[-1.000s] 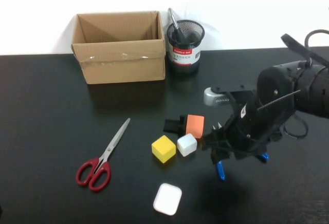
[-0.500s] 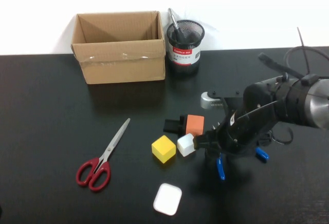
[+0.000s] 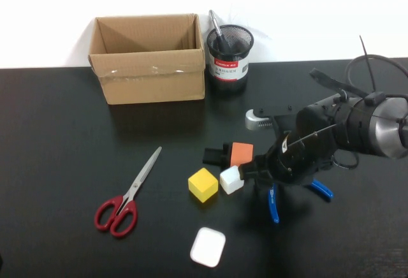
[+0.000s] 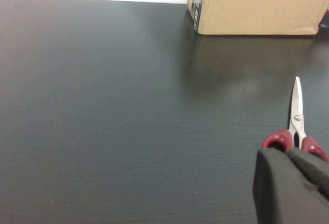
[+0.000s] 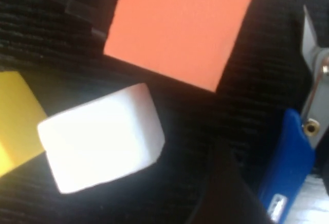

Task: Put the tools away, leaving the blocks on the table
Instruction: Pick up the pliers from the table

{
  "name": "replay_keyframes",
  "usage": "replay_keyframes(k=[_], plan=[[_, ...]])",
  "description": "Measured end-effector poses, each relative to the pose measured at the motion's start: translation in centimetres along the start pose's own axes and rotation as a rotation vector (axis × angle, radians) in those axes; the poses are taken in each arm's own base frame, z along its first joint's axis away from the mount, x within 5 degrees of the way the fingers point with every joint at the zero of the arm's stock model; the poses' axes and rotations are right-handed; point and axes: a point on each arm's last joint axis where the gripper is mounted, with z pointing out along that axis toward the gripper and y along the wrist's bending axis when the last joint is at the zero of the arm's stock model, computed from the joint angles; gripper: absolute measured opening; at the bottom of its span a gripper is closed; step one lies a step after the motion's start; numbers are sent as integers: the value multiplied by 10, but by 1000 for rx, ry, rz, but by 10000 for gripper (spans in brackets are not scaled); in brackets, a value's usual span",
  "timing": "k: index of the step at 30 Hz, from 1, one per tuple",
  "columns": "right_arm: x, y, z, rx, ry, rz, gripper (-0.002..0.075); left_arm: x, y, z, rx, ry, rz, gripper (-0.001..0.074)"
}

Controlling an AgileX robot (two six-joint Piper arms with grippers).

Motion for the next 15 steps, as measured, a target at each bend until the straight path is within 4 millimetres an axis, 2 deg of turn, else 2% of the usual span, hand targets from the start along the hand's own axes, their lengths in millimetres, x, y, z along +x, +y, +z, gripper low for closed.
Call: replay_keyframes(k=[3,9,15], plan=[[1,-4,0,46,14,-36,294,0,0,0,-2,0,6,-4],[3,-15,-1,162,46,-98,294,0,0,0,-2,0,6,-4],[6,-19,-2,201,78,-117,293,0,0,0,0,0,0,-4]])
